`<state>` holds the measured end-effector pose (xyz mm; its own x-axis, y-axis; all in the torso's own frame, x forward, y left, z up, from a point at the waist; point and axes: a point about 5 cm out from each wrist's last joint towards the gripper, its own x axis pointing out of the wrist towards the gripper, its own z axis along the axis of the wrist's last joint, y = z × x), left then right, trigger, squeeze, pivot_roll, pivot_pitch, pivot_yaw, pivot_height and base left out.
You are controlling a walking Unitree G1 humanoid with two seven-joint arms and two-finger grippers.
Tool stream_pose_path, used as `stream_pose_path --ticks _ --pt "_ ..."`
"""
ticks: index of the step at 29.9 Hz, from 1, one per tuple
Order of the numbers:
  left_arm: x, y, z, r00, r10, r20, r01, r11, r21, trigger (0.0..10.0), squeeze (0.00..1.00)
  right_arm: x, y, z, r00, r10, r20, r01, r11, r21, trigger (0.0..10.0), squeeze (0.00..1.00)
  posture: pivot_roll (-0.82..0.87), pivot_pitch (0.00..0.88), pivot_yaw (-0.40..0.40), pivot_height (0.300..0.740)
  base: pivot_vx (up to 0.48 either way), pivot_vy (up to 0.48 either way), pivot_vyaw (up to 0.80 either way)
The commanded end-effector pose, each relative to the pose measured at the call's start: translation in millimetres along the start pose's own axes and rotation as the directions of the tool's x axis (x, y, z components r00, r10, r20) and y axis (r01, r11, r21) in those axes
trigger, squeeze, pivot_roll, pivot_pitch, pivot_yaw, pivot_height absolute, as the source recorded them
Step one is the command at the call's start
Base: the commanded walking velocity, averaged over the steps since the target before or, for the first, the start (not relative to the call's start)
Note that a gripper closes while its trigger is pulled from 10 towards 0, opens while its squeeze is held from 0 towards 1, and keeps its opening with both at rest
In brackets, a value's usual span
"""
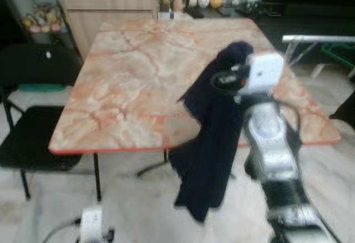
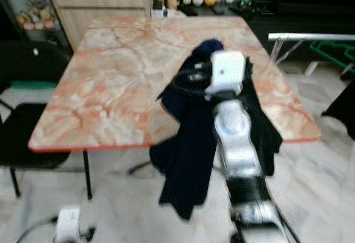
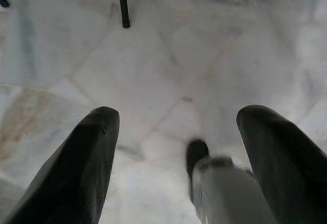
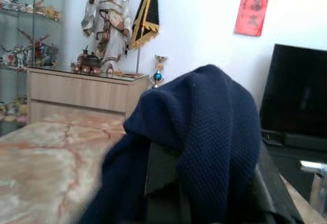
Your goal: Hang hanger
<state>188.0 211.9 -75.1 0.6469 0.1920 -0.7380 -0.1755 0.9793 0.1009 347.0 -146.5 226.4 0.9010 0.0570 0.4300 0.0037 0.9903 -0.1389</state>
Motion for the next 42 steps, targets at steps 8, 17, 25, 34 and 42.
stream_pose_path --ticks 8,17,25,34,42 --pt "-3.4 9.7 -14 0.998 0.027 -0.051 -0.026 1.000 0.009 10.0 0.00 16.9 9.8 27 0.993 0.031 0.115 -0.032 0.999 0.008 10.0 0.00 0.02 0.000 -0.027 0.740 0.295 0.000 0.00" --pt "-3.7 8.2 -16 0.998 0.025 -0.059 -0.025 1.000 0.007 10.0 0.00 32.1 4.8 42 0.986 0.015 0.167 -0.020 0.999 0.026 10.0 0.00 0.01 0.000 -0.031 0.740 0.297 0.000 0.00" --pt "-4.1 7.3 -18 0.998 0.024 -0.066 -0.024 1.000 0.004 10.0 0.00 35.8 2.4 41 0.986 0.007 0.166 -0.014 0.999 0.042 10.0 0.00 0.01 0.000 -0.034 0.740 0.297 0.000 0.00" --pt "-4.7 6.3 -20 0.997 0.019 -0.077 -0.019 1.000 0.007 10.0 0.00 32.5 -2.3 29 0.993 -0.012 0.121 0.004 0.998 0.064 10.0 0.00 0.01 0.000 -0.036 0.740 0.219 0.000 0.00" --pt "-6.5 3.5 -27 0.994 -0.005 -0.107 0.006 1.000 0.001 10.0 0.00 20.4 -9.7 -12 0.995 -0.044 -0.089 0.056 0.991 0.125 10.0 0.00 0.01 0.000 -0.037 0.740 0.000 0.000 0.00"
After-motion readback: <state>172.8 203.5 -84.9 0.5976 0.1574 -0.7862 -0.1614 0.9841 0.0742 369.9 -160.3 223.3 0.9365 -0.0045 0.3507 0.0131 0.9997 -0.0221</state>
